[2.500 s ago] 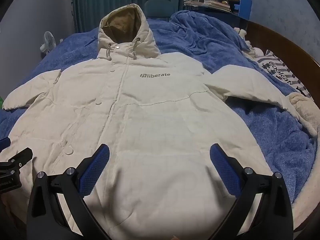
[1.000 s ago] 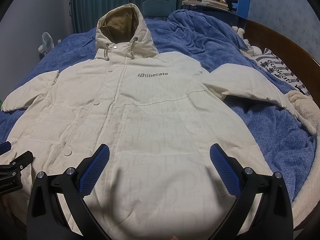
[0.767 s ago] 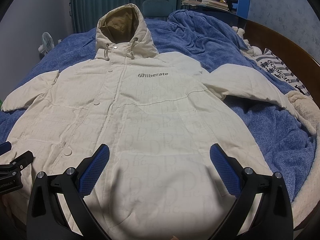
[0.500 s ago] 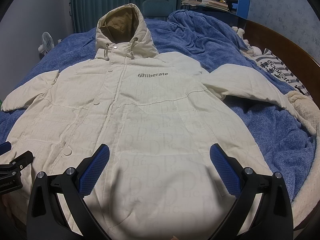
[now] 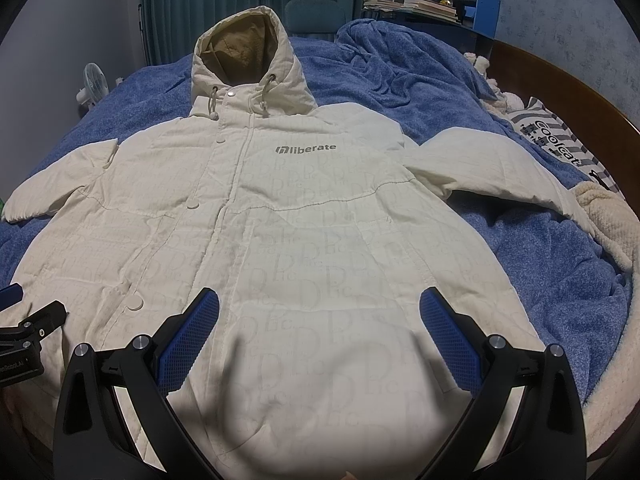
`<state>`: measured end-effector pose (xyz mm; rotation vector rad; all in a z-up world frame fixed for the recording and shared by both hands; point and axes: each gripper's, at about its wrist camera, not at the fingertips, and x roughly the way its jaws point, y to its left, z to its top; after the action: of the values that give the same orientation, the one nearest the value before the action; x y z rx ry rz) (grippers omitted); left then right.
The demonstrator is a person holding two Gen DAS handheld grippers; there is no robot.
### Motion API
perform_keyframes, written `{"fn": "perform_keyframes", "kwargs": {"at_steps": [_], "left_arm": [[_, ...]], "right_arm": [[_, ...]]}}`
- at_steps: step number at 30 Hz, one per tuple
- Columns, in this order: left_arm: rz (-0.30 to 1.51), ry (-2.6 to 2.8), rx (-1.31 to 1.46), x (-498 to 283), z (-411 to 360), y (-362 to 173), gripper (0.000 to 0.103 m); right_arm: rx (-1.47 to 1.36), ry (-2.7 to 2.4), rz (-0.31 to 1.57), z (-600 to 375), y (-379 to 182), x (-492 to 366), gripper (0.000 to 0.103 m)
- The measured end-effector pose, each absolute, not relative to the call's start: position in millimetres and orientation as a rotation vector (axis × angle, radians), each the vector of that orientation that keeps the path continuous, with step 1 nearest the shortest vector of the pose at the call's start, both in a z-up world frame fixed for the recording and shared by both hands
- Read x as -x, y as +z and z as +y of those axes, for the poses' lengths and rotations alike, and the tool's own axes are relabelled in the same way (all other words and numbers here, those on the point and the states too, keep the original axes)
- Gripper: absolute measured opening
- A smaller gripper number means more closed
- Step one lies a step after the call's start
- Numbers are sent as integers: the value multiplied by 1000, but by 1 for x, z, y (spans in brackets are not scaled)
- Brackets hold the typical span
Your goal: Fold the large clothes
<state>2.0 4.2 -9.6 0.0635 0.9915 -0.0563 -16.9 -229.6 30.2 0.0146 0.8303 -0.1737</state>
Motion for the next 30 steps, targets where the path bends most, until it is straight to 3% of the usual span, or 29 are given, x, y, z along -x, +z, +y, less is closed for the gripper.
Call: {"fn": "perform_keyframes", "kwargs": {"at_steps": [14, 21, 26, 30], "left_arm": [[995, -54, -63, -2, 5, -9, 96], [956, -66, -30, -5, 12, 5, 96], [818, 6, -50, -17, 22, 36, 96], [790, 33, -70, -42, 23, 54, 96]], "right_arm": [[-26, -176, 822, -234, 32, 18, 97], [-7, -161, 724, -253, 64, 18, 97], [43, -335, 581, -304, 98, 9, 97], [-85, -429, 637, -377, 91, -11, 97]]}}
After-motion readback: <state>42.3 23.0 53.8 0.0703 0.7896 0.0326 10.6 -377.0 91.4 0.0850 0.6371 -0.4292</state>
